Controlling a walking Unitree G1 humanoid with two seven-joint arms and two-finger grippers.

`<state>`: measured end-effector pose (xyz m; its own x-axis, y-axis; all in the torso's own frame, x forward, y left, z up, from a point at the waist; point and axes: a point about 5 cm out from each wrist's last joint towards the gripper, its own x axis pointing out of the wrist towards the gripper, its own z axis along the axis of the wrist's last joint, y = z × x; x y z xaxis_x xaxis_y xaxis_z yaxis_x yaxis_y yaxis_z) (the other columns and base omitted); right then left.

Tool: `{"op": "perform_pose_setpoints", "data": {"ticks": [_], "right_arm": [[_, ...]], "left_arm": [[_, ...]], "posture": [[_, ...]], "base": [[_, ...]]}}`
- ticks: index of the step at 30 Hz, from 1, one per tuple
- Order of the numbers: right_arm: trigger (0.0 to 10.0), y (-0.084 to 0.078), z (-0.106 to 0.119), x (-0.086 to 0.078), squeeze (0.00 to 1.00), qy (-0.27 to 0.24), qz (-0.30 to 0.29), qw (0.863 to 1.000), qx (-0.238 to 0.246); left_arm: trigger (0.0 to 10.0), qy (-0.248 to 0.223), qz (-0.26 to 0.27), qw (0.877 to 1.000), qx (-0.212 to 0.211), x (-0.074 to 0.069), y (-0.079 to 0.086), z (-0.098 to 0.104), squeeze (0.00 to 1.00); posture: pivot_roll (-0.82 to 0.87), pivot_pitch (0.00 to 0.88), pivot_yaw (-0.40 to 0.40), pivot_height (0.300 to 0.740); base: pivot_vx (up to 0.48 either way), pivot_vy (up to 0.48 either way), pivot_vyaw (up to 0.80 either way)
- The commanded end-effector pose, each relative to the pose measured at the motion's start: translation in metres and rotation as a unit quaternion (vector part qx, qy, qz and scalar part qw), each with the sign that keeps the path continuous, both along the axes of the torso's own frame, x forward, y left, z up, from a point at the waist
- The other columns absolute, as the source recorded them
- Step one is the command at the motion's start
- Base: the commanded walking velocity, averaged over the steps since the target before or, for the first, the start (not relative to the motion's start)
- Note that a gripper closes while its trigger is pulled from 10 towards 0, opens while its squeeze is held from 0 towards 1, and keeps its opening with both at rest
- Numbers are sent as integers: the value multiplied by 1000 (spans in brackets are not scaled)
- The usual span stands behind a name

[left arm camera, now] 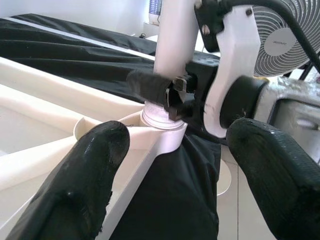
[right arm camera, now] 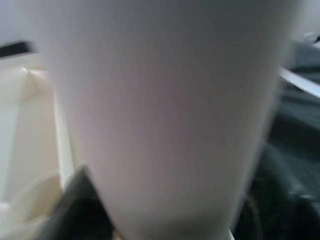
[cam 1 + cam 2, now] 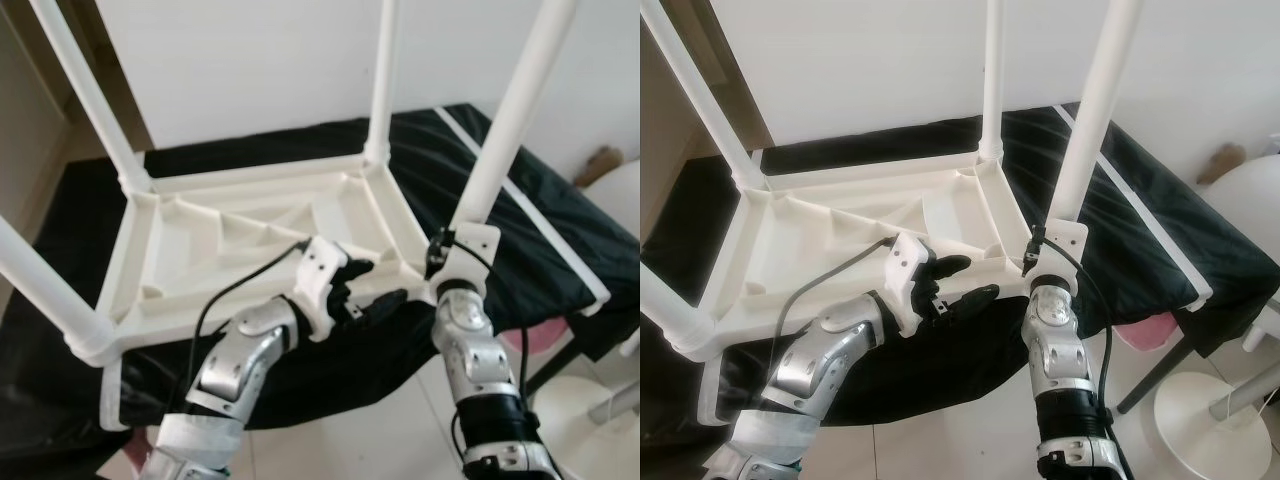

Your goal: Building children table

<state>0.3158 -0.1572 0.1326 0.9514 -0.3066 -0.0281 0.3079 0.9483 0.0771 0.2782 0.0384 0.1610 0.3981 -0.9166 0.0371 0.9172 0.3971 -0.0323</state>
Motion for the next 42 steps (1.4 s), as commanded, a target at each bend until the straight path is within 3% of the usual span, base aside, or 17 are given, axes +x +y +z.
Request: {"op": "perform_pose_setpoints", "data": {"ticks": [1, 6, 7, 15, 17, 18, 23, 25, 28, 30, 35, 38, 42], "right_arm": [[10000, -1, 0, -2, 1000, -3, 0, 1000, -5], [10000, -3, 4, -9, 1000, -23, 20, 999, -26], [10000, -4, 6, -14, 0, -35, 35, 998, -33], [10000, -10, 9, -36, 0, -54, 92, 993, -54], [10000, -10, 9, -42, 0, -54, 113, 991, -57], [10000, -8, 7, -51, 0, -51, 140, 987, -64], [10000, -6, 4, -64, 0, -41, 178, 981, -67], [10000, -2, 2, -77, 0, -28, 231, 970, -71], [10000, -1, 2, -81, 0, -24, 246, 966, -73], [10000, 5, 1, -86, 0, -21, 291, 954, -68], [10000, 11, -2, -82, 0, -19, 323, 944, -58], [10000, 24, -3, -70, 0, -26, 344, 938, -44], [10000, 29, 0, -62, 0, -35, 342, 938, -37]], "left_arm": [[10000, 0, 13, 1000, 3, 2, 2, 1, 0], [10000, -1, 18, 1000, 2, 4, 7, 2, 0], [10000, -2, 23, 1000, 2, 6, 10, 2, 0], [10000, -15, 36, 999, 8, 10, 21, 5, 0], [10000, -19, 53, 998, 12, 14, 30, 6, 0], [10000, -26, 76, 997, 21, 20, 43, 7, 0], [10000, -41, 104, 993, 37, 27, 60, 12, 0], [10000, -51, 131, 989, 42, 32, 75, 19, 0], [10000, -54, 138, 988, 43, 34, 79, 21, 0], [10000, -58, 161, 984, 51, 37, 91, 21, 0], [10000, -68, 200, 976, 62, 44, 108, 25, 0], [10000, -80, 228, 966, 92, 48, 129, 28, 0], [10000, -87, 212, 968, 102, 43, 138, 29, 0]], "posture": [[-81, 0, 36, 740], [-84, 0, 30, 740], [-85, 0, 25, 740], [-95, 0, 18, 740], [-97, 0, 17, 740], [-98, 0, 15, 740], [-98, 0, 15, 740], [-91, 0, 19, 740], [-90, 0, 23, 740], [-86, 0, 32, 740], [-73, 0, 38, 740], [-50, 0, 37, 740], [-42, 0, 34, 740]], "base": [[0, 0, 0], [0, 0, 0], [0, 0, 0], [0, 0, 0], [0, 0, 0], [0, 0, 0], [0, 0, 0], [0, 0, 0], [0, 0, 0], [0, 0, 0], [0, 0, 0], [0, 0, 0], [0, 0, 0]]}}
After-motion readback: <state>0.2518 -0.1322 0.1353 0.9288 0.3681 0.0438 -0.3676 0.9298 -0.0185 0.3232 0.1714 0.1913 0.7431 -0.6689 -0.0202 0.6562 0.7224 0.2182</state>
